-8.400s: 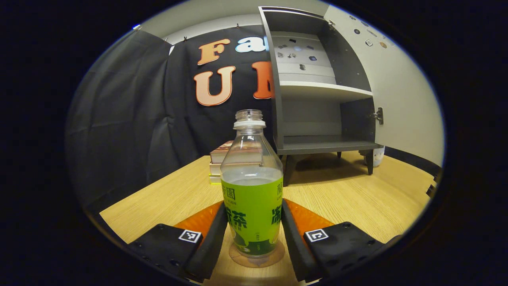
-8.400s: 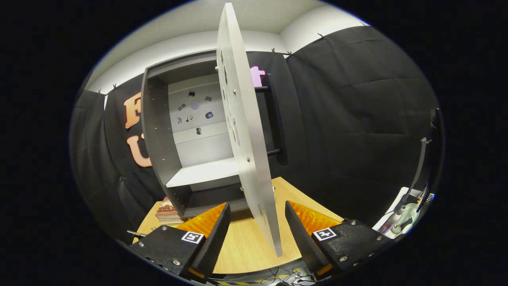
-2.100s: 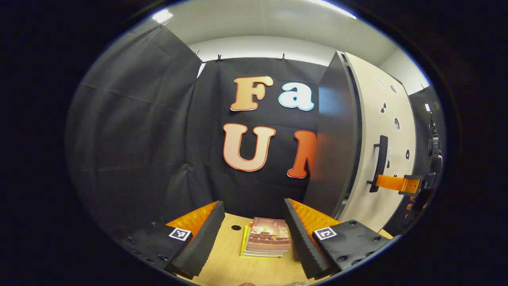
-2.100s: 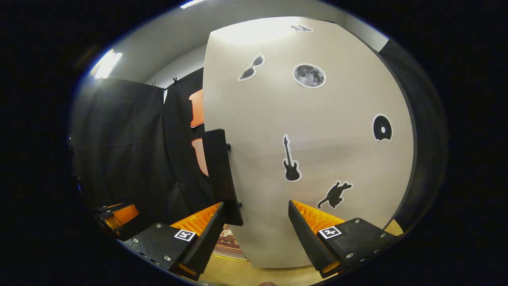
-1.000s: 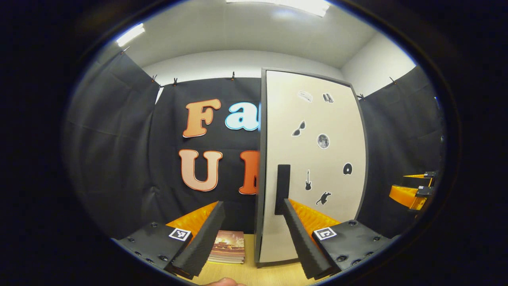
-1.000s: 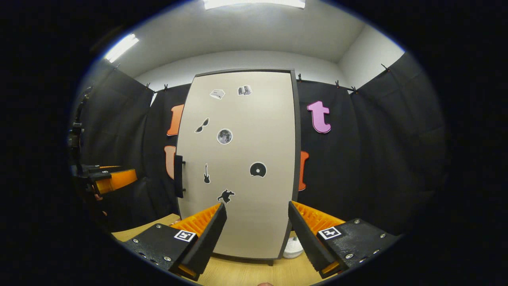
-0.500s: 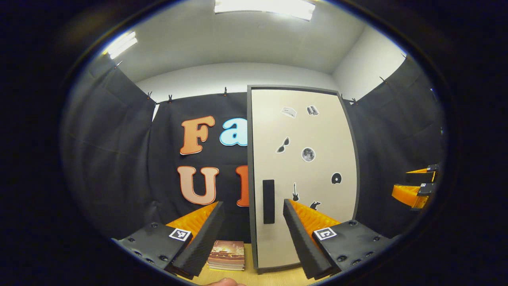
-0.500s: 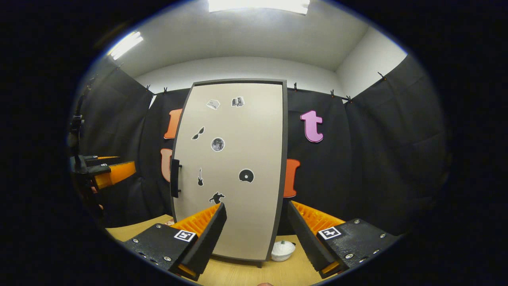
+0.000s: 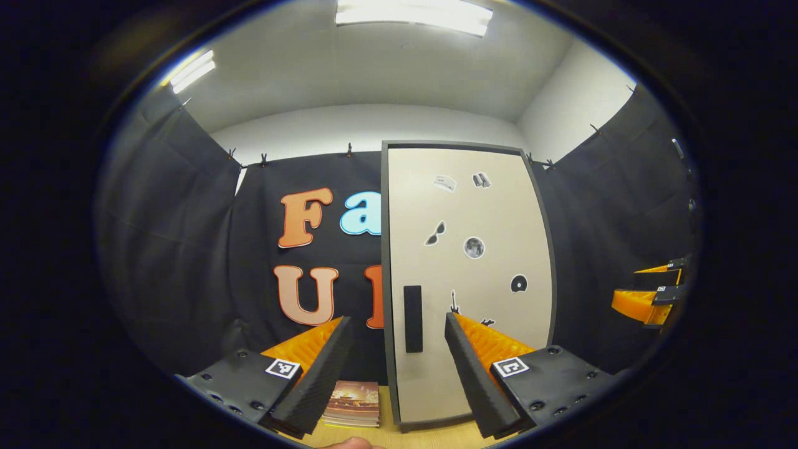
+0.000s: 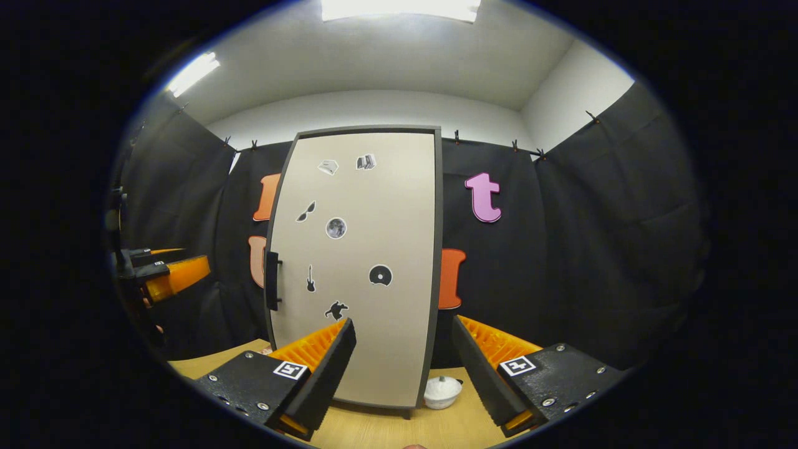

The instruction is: Open the cabinet door with the right hand, grasp the bottle in the cabinet with the left hand and place it on the coaster, then close the cabinet door with the right hand.

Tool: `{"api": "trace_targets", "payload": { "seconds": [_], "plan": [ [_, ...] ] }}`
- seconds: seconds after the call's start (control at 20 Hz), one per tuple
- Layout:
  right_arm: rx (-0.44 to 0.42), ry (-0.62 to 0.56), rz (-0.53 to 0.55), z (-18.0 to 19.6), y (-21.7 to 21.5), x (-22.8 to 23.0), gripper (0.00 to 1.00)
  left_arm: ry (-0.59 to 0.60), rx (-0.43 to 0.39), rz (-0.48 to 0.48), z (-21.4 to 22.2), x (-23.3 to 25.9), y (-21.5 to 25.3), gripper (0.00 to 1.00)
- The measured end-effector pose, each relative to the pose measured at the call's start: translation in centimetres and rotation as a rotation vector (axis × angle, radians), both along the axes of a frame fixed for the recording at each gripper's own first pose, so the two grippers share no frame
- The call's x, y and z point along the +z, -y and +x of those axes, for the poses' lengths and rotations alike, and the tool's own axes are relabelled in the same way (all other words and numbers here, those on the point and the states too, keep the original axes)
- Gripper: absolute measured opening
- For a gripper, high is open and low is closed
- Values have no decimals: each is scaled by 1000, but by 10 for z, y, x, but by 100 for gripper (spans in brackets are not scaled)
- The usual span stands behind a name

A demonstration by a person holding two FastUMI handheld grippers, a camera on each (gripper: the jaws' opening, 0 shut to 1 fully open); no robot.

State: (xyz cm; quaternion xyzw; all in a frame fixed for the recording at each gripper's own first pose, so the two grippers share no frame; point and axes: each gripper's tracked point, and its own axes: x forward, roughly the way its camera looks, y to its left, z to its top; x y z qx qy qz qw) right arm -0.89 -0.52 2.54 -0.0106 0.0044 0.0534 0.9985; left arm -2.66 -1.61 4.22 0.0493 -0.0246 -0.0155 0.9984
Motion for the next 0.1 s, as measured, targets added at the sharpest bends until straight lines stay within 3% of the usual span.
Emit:
{"api": "trace_targets", "payload": {
  "seconds": [0.1],
  "plan": [
    [-3, -1, -2, -2, 0, 0, 96, -8, 7, 1, 1, -2, -3, 96]
  ]
}}
